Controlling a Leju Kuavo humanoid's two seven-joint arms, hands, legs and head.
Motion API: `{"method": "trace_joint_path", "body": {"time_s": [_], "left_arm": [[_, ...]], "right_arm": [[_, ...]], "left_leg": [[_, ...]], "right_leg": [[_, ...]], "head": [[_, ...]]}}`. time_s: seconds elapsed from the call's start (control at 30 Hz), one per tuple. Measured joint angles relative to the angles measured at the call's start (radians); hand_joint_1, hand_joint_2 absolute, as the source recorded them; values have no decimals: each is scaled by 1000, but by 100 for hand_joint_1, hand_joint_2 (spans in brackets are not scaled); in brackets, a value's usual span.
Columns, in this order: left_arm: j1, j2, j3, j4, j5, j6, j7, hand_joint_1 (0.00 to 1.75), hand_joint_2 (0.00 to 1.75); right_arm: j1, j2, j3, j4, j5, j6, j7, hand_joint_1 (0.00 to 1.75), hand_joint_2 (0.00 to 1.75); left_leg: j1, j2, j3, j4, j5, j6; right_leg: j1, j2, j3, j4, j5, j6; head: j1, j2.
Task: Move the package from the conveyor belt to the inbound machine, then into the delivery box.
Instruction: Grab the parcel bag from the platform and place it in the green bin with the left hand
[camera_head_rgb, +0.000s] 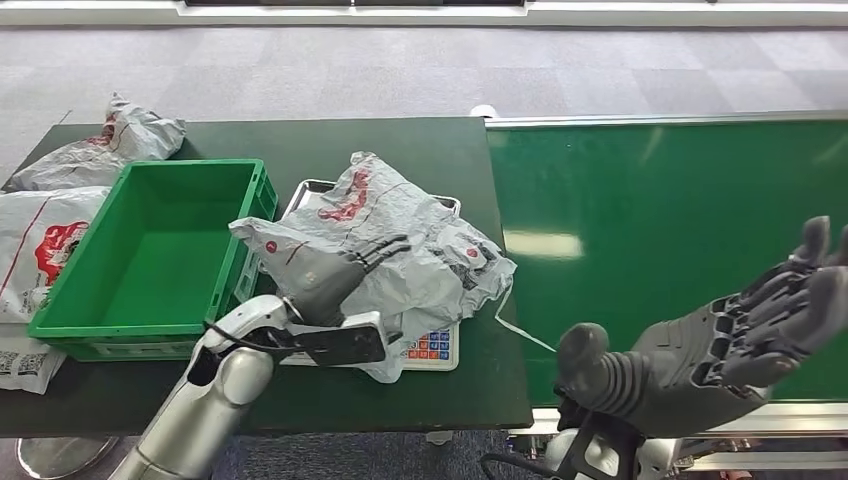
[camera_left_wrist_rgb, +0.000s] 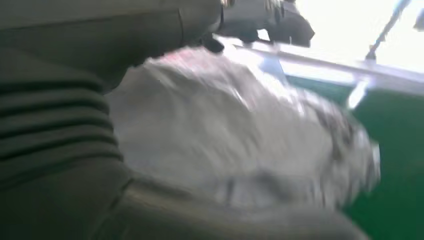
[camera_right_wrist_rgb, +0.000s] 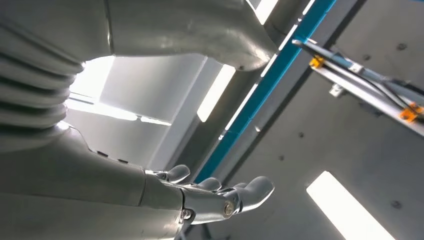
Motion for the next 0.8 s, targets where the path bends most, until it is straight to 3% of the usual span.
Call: {"method": "trace_joint_path", "body": {"time_s": [0.17,0.43,0.47,0.57,0.6,0.8], "left_arm": [[-185,0,-205,253,-1,9,-13,0,175],[-279,-54,-362,470,-6,41,-12,0,175],[-285,-64,-378,495,-10,44,-15,8,175],[-298,-91,-419,559,-21,54,-22,139,175],[-303,-97,-429,575,-22,60,-24,175,175],[-335,-121,-456,633,0,109,-34,175,175]], "right_arm": [[-6,2,10,18,-19,1,0,0,175],[-28,2,33,73,-50,1,0,0,175],[-30,2,37,79,-54,1,0,0,175],[-37,3,43,94,-68,1,0,0,175],[-38,3,45,97,-73,1,0,0,175],[-39,3,50,106,-82,1,0,0,175]], "left_leg": [[0,7,1,0,2,0],[0,5,-1,0,2,0],[0,5,-1,0,2,0],[0,4,-1,0,2,0],[0,4,-1,0,2,0],[0,4,-1,0,2,0]], "right_leg": [[0,7,-2,0,4,0],[0,5,-2,0,3,1],[0,5,-2,0,3,1],[0,5,-2,0,3,1],[0,4,-2,0,3,1],[0,4,-2,0,3,1]], "head": [[0,0],[0,0],[0,0],[0,0],[0,0],[0,0]]}}
